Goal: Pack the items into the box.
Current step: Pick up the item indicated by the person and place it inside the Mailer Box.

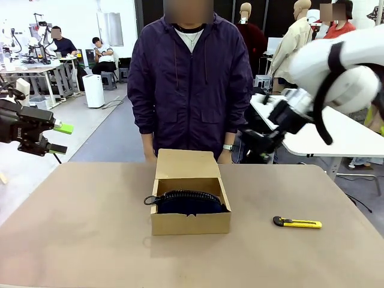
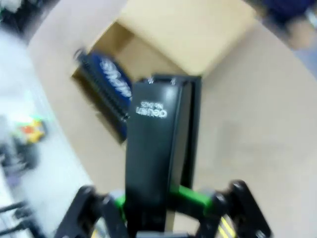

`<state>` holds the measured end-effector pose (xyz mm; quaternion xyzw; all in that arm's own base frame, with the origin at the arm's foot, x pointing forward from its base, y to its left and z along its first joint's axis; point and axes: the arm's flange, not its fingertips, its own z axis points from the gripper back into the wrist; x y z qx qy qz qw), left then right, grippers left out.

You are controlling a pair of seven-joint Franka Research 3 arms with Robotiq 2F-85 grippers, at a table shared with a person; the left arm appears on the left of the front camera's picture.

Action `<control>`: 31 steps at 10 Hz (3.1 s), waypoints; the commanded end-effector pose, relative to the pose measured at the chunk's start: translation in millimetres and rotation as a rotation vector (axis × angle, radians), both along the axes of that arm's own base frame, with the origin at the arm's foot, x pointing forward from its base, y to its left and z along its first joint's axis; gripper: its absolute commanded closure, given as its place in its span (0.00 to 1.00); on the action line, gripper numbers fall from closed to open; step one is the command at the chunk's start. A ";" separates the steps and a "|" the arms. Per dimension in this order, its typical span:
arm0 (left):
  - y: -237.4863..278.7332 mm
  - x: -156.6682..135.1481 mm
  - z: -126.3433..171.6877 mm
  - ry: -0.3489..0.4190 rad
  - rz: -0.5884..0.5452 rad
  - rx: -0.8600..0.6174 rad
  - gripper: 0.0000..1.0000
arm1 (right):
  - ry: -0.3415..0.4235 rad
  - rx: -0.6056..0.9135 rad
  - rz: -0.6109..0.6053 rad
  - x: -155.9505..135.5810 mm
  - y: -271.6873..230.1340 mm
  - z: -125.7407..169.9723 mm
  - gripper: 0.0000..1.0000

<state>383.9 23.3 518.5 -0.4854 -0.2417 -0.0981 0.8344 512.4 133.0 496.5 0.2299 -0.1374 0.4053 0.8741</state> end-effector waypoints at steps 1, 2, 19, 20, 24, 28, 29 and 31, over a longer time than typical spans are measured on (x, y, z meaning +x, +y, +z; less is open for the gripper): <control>3.0 -1.5 1.2 -0.002 -0.010 -0.001 0.00 | -0.036 0.042 0.305 10.4 53.3 2.6 1.00; 3.0 -1.5 1.2 -0.002 -0.010 -0.001 0.00 | -0.058 0.041 0.424 9.0 80.3 -1.7 1.00; 3.0 -1.5 1.2 -0.002 -0.010 -0.001 0.00 | -0.096 -0.198 0.775 38.3 176.9 -123.6 1.00; 3.0 -1.5 1.2 -0.002 -0.010 -0.001 0.00 | -0.090 -0.198 0.777 38.1 176.6 -123.9 0.50; 3.0 -1.5 1.2 -0.002 -0.010 -0.001 0.00 | -0.076 -0.209 0.777 39.6 175.8 -124.0 0.00; 3.0 -1.5 1.2 -0.002 -0.010 -0.001 0.00 | -0.103 -0.164 0.752 41.3 169.7 -118.0 0.00; 3.0 -1.5 1.2 -0.002 -0.010 -0.001 0.00 | -0.106 -0.143 0.753 41.1 168.4 -115.0 0.00; 3.0 -1.5 1.2 -0.002 -0.010 -0.001 0.00 | -0.108 -0.110 0.741 36.5 164.6 -105.3 0.00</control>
